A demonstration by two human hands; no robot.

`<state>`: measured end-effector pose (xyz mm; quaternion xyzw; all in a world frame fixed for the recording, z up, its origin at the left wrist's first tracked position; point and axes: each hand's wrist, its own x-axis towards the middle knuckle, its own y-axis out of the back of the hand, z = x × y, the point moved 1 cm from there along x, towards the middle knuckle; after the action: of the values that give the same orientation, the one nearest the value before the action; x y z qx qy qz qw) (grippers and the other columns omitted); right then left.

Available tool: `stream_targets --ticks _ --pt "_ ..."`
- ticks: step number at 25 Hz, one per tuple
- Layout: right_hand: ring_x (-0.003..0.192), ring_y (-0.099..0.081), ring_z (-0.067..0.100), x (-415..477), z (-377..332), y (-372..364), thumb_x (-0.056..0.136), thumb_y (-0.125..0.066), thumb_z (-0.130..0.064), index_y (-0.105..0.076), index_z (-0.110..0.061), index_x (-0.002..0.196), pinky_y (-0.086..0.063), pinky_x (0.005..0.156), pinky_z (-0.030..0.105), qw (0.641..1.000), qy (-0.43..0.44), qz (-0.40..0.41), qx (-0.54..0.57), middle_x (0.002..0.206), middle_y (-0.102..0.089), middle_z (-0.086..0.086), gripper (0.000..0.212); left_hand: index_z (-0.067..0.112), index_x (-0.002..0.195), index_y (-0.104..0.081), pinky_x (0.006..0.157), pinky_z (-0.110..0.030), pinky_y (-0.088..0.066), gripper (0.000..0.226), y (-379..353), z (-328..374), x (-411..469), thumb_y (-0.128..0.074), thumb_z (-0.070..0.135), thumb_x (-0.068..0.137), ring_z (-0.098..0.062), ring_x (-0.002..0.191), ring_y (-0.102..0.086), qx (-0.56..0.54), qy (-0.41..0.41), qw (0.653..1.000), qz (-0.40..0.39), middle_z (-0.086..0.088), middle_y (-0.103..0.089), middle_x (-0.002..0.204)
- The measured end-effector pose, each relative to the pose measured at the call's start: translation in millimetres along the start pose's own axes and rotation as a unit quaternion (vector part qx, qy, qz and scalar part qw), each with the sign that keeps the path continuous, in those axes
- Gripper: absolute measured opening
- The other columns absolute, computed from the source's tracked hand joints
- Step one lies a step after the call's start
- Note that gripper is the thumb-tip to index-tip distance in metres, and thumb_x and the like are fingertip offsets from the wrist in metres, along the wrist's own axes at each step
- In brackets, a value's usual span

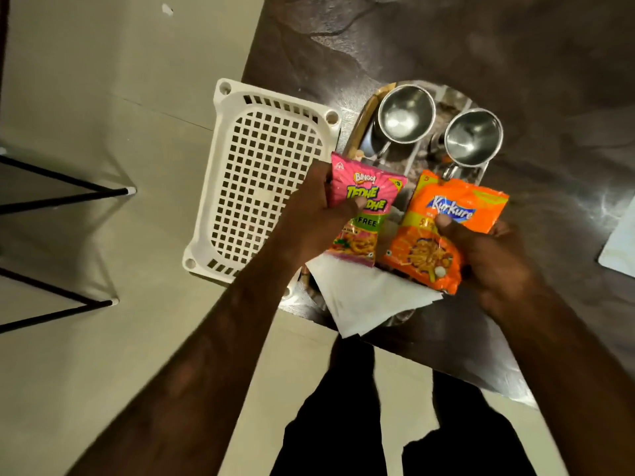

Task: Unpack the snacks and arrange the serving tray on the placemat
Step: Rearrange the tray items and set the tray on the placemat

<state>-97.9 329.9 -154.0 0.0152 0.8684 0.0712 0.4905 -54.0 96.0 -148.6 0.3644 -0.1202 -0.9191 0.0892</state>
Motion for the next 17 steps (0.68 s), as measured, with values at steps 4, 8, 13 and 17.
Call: stream_targets --ticks 4,8,13,17 --pt "0.112 -0.078 0.034 9.4 -2.5 -0.5 0.093 -0.080 -0.015 -0.072 -0.011 0.134 -0.060 0.100 0.060 0.997 0.046 -0.003 -0.054 0.124 -0.079 0.013 0.042 0.016 0.113 -0.060 0.081 -0.031 -0.051 0.036 -11.4 1.4 4.2 -0.073 0.036 0.086 -0.013 0.094 -0.064 0.120 -0.053 0.990 0.044 0.000 -0.067 0.102" --pt "0.117 -0.076 0.027 14.3 7.6 9.9 0.093 -0.080 -0.030 -0.070 -0.024 0.136 -0.059 0.104 0.056 0.968 0.132 0.017 -0.213 0.130 -0.077 0.003 0.045 0.018 0.115 -0.064 0.084 -0.028 -0.046 0.041 -14.7 1.5 6.2 -0.073 0.043 0.084 -0.018 0.096 -0.054 0.198 -0.074 0.975 0.070 -0.005 -0.051 0.105" --pt "0.118 -0.073 0.028 14.2 23.2 20.6 0.089 -0.082 -0.029 -0.052 -0.029 0.140 -0.059 0.100 0.058 0.946 0.150 0.039 -0.283 0.132 -0.073 -0.002 0.060 0.015 0.121 -0.059 0.089 -0.034 -0.048 0.053 -18.6 1.8 7.4 -0.074 0.047 0.082 -0.020 0.106 -0.052 0.210 -0.069 0.968 0.117 -0.008 -0.056 0.114" --pt "0.115 -0.075 0.027 17.2 30.7 16.1 0.091 -0.081 -0.032 -0.049 -0.042 0.134 -0.059 0.100 0.059 0.948 0.140 -0.002 -0.285 0.132 -0.073 -0.004 0.055 0.015 0.127 -0.055 0.091 -0.040 -0.049 0.059 -27.5 4.3 -2.1 -0.070 0.052 0.085 -0.022 0.109 -0.051 0.210 -0.061 0.969 0.118 -0.008 -0.052 0.116"
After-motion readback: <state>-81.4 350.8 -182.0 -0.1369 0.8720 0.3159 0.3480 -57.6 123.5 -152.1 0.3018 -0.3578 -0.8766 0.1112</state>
